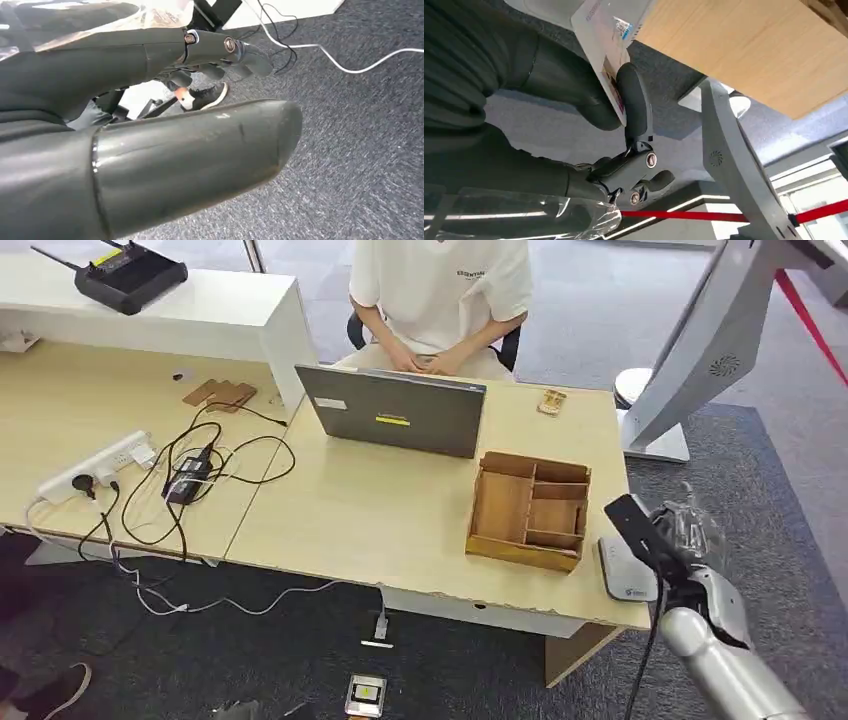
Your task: Pass the card to the sensor for recognition and then transmit it.
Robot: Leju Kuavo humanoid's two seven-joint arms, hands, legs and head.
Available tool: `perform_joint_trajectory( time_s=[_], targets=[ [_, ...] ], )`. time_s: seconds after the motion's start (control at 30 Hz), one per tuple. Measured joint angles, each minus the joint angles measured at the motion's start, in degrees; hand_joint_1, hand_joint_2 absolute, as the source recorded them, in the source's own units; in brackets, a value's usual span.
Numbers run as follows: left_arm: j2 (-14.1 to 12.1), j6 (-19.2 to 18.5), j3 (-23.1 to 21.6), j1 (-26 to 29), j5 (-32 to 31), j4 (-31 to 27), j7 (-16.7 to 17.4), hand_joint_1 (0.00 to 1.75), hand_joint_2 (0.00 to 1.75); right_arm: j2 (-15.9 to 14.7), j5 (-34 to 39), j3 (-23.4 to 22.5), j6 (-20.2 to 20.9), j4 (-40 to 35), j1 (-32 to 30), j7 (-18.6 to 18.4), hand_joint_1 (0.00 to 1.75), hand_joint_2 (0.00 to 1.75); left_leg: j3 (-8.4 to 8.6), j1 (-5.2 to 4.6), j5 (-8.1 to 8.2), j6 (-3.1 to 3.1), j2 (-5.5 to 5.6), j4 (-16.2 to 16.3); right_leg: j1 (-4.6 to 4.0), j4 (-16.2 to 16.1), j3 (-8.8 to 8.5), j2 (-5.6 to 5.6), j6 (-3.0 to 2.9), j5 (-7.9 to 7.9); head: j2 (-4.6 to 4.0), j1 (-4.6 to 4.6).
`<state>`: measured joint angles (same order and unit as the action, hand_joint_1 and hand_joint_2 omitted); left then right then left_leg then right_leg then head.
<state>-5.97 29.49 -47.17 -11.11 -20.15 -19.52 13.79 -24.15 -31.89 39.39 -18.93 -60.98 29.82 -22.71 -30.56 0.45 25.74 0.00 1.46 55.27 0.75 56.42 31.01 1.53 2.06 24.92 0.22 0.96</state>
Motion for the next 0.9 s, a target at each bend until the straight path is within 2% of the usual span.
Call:
perform_joint_trajectory(
  time_s=[0.9],
  targets=[
    [0.0,0.1,0.0,0.0,0.3,0.0,0.4,0.0,0.0,2.3,2.4,-0.1,-0.9,8.5,-0.8,2.5,1.75,1.75,0.11,0.0,-0.01,0.01,-0.01,0.0,0.0,0.0,-0.12,0.0,0.01,-0.01,0.0,0.0]
  ],
)
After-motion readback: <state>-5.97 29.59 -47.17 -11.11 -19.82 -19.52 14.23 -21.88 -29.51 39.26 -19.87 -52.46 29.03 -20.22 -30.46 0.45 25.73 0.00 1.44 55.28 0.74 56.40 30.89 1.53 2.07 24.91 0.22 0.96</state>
